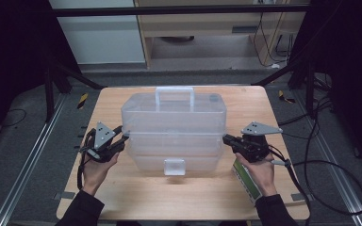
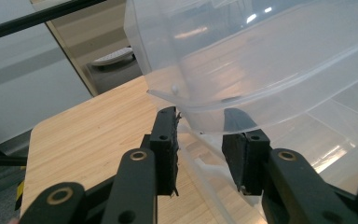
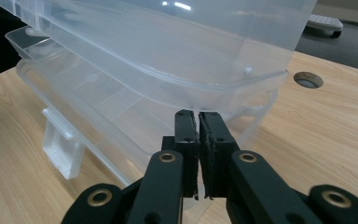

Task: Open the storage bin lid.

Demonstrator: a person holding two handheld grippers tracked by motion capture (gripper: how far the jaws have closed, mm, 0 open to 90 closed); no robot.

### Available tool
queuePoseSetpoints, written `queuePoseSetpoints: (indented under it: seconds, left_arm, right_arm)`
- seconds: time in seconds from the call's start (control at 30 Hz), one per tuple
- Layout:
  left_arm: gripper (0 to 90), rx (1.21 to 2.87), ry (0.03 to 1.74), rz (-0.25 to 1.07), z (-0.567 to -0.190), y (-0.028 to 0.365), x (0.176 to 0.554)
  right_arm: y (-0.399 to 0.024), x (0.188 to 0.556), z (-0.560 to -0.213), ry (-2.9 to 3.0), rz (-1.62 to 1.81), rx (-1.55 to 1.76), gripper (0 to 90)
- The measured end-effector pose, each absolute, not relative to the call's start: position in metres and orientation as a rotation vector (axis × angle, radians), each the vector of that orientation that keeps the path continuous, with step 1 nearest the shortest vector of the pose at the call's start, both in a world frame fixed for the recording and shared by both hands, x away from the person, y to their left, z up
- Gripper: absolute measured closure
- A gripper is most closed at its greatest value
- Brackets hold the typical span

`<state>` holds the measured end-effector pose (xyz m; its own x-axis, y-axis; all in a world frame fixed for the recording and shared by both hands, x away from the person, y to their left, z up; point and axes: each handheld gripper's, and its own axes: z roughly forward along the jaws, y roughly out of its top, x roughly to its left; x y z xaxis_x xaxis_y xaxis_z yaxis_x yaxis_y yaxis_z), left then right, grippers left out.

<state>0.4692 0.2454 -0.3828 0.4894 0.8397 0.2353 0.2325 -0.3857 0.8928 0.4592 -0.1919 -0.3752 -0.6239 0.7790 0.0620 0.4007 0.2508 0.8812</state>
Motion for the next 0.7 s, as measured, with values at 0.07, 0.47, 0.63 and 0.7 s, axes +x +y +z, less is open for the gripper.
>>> queuePoseSetpoints:
  seconds: [0.07,0.47,0.63,0.7]
  left_arm:
    - [65.4,1.878,0.907,0.889,-0.383,0.245,0.468]
    - [66.1,1.88,0.892,0.909,-0.381,0.245,0.469]
    - [66.1,1.883,0.892,0.907,-0.38,0.245,0.469]
    - [66.2,1.883,0.909,0.893,-0.38,0.244,0.469]
  right_arm:
    - [-0.192,0.459,-0.376,2.137,1.326,1.075,83.8]
    - [-0.188,0.462,-0.387,2.158,1.216,1.112,73.7]
    - [-0.185,0.465,-0.391,2.162,1.142,1.152,73.9]
    - [-0.184,0.466,-0.393,2.166,1.128,1.168,74.5]
